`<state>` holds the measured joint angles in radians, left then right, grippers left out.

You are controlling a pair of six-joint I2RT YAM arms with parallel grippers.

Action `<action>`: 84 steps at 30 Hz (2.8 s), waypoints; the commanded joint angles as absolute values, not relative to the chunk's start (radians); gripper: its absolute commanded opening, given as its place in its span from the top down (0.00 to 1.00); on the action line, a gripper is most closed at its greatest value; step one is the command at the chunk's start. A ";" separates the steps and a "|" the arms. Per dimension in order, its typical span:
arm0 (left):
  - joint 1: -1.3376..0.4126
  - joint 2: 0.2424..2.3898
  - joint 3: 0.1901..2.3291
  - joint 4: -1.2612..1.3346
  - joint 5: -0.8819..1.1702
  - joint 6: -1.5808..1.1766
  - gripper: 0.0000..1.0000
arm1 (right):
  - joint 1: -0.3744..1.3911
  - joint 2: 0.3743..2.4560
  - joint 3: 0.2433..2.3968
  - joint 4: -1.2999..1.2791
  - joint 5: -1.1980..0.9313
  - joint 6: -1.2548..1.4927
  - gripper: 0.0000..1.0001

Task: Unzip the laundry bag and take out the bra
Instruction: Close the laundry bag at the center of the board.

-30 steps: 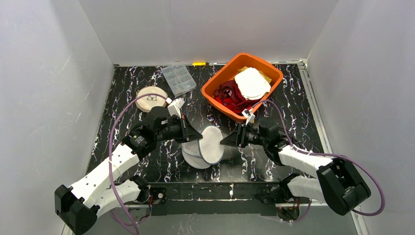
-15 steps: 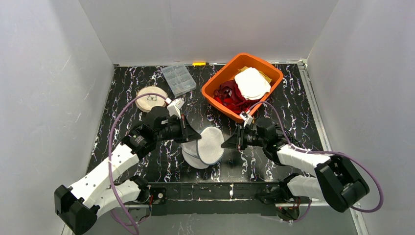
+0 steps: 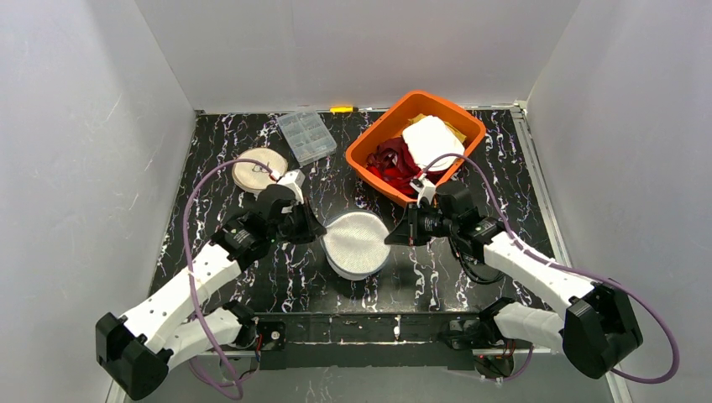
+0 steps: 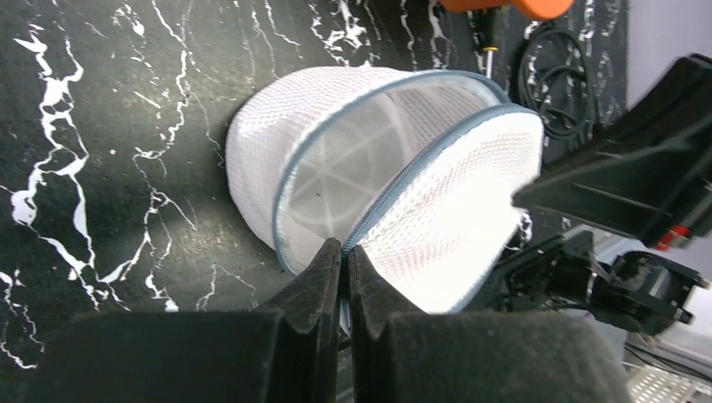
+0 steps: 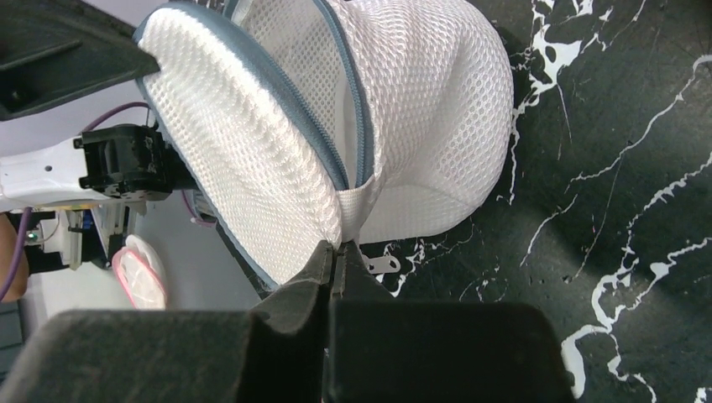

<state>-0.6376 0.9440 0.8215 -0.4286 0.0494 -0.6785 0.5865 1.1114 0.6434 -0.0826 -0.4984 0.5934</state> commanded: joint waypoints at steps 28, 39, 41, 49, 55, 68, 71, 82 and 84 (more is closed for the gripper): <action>-0.632 1.128 0.945 -0.476 -0.063 -0.364 0.29 | 0.596 1.186 0.737 -0.350 -0.410 0.525 0.99; -0.641 1.074 0.849 -0.308 0.278 -0.132 0.20 | 0.595 1.180 0.729 -0.315 -0.460 0.525 0.99; -0.647 1.099 0.853 -0.308 0.288 -0.115 0.20 | 0.596 1.180 0.721 -0.281 -0.480 0.541 0.99; -0.658 1.212 0.870 -0.318 0.280 -0.127 0.32 | 0.595 1.158 0.726 -0.251 -0.528 0.547 0.99; -0.658 1.236 0.880 -0.321 0.256 -0.228 0.75 | 0.595 1.114 0.739 -0.273 -0.541 0.524 0.99; -0.658 1.152 0.787 -0.197 0.540 -0.568 1.00 | 0.594 0.959 0.734 -0.365 -0.581 0.554 0.99; -0.661 1.109 0.736 -0.152 0.599 -0.687 1.00 | 0.594 0.909 0.755 -0.427 -0.567 0.552 0.99; -0.674 1.087 0.567 -0.082 0.560 -0.787 0.65 | 0.593 0.820 0.608 -0.280 -0.541 0.647 0.99; -0.675 1.093 0.565 -0.096 0.537 -0.775 0.58 | 0.593 0.811 0.570 -0.221 -0.532 0.675 0.99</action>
<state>-0.6701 1.0870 0.5758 -0.1005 0.5415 -0.7696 0.5949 0.8368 0.6353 -0.3908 -0.5404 0.5953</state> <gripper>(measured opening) 0.360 0.034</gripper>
